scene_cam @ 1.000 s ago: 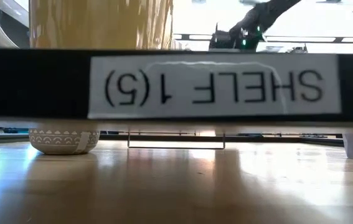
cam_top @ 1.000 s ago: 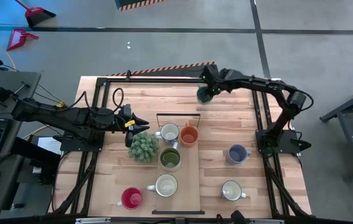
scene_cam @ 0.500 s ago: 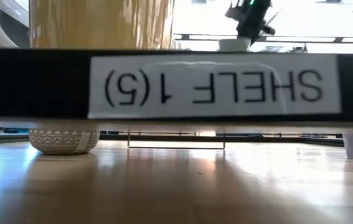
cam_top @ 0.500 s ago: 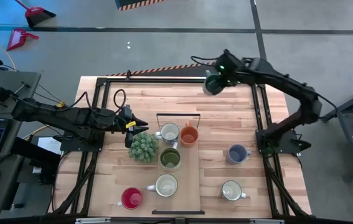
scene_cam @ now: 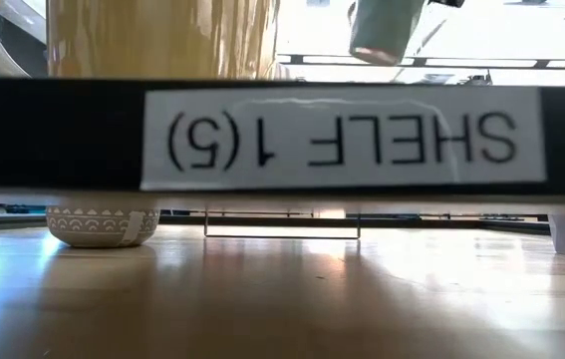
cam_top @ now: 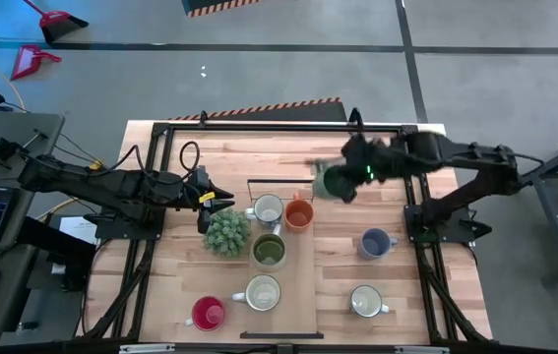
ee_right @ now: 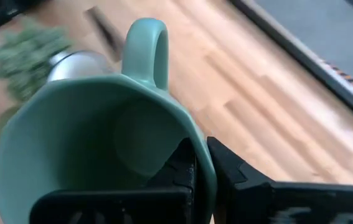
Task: Place coffee mugs
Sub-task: Put the green mug on the shelf
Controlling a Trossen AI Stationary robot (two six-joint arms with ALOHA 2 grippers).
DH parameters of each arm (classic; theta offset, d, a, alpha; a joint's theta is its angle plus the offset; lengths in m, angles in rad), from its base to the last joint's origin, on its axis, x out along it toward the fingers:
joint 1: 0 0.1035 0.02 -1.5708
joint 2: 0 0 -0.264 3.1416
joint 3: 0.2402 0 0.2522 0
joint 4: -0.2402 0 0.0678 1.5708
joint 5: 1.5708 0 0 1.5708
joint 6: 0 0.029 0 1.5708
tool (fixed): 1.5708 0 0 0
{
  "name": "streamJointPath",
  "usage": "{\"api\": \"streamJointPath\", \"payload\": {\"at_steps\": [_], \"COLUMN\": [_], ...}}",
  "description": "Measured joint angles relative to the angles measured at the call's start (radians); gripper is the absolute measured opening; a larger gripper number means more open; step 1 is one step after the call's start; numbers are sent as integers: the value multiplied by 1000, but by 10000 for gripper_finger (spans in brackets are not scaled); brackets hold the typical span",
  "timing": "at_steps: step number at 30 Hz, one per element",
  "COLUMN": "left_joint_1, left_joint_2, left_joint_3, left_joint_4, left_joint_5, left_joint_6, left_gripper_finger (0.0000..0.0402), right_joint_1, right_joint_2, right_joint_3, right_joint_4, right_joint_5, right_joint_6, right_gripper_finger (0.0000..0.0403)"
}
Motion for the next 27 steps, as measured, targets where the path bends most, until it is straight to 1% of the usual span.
{"api": "streamJointPath", "payload": {"at_steps": [6,8,12,19,27], "left_joint_1": [0,1,1,1,1], "left_joint_2": [0,0,0,0,0], "left_joint_3": [0,0,0,0,0], "left_joint_4": [1,1,1,1,1], "left_joint_5": [0,0,0,-1,-1], "left_joint_6": [0,0,-1,-1,-1], "left_gripper_finger": [87,87,87,87,87], "right_joint_1": [201,249,318,370,399], "right_joint_2": [27,53,126,247,318], "right_joint_3": [-1,-1,-1,-1,-2], "right_joint_4": [12,19,42,116,136], "right_joint_5": [18,37,41,20,-35], "right_joint_6": [121,162,231,263,303], "right_gripper_finger": [0,0,0,0,0]}}
